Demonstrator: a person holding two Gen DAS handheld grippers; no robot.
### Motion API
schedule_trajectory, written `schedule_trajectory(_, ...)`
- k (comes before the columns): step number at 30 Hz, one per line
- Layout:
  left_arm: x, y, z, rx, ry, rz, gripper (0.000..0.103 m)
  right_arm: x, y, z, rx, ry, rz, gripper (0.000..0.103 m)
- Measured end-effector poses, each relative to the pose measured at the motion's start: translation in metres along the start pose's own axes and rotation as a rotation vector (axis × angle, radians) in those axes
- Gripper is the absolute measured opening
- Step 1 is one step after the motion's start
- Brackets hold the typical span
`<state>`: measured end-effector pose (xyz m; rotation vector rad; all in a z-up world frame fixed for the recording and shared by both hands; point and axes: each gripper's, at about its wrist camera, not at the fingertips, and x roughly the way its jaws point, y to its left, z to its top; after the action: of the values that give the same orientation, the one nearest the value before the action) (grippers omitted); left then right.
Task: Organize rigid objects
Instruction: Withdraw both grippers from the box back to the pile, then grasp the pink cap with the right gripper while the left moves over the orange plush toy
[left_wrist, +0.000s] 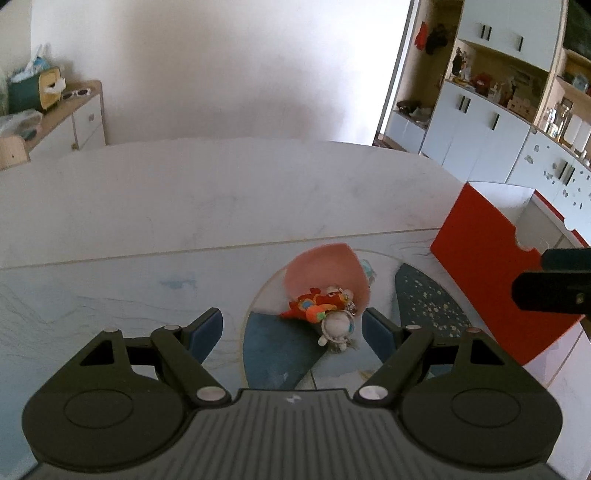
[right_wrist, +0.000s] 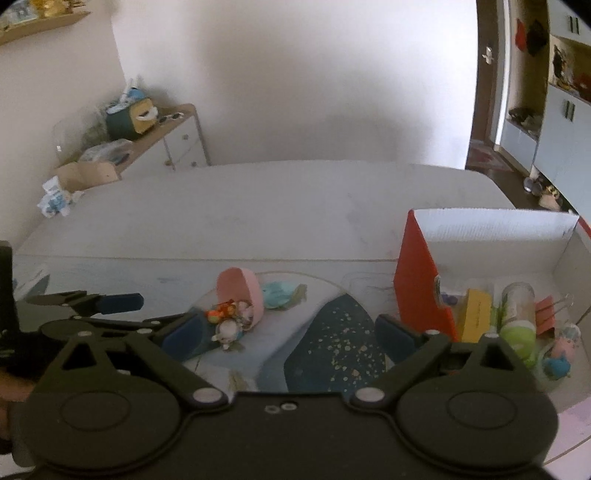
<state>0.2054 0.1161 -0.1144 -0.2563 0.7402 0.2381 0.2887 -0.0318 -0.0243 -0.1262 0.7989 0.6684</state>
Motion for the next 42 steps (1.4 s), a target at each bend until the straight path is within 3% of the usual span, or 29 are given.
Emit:
schedule_trajectory(11, 0.042, 0.0, 0.006, -0.014, 0.048, -0.041, 0.083, 0.04, 0.009, 0.014, -0.041, 0.054, 0.003, 0.088)
schedule_trajectory(21, 0.064, 0.012, 0.008, -0.12, 0.089, -0.132, 0.081, 0.078, 0.02, 0.033, -0.056, 0.109, 0.054, 0.074)
schedule_trajectory(24, 0.067, 0.014, 0.007, -0.134, 0.101, -0.151, 0.066, 0.089, 0.023, 0.036, -0.061, 0.127, 0.068, 0.066)
schedule_trajectory(27, 0.068, 0.015, 0.006, -0.141, 0.1, -0.164, 0.063, 0.098, 0.028, 0.038, -0.077, 0.145, 0.088, 0.057)
schedule_trajectory(34, 0.068, 0.018, 0.007, -0.159, 0.087, -0.185, 0.053, 0.113, 0.041, 0.041, -0.119, 0.166, 0.096, 0.051)
schedule_trajectory(40, 0.068, 0.015, 0.007, -0.138, 0.073, -0.191, 0.047, 0.121, 0.046, 0.043, -0.143, 0.178, 0.096, 0.035)
schedule_trajectory(42, 0.068, 0.017, 0.007, -0.146, 0.07, -0.196, 0.046, 0.121, 0.045, 0.043, -0.143, 0.175, 0.094, 0.025)
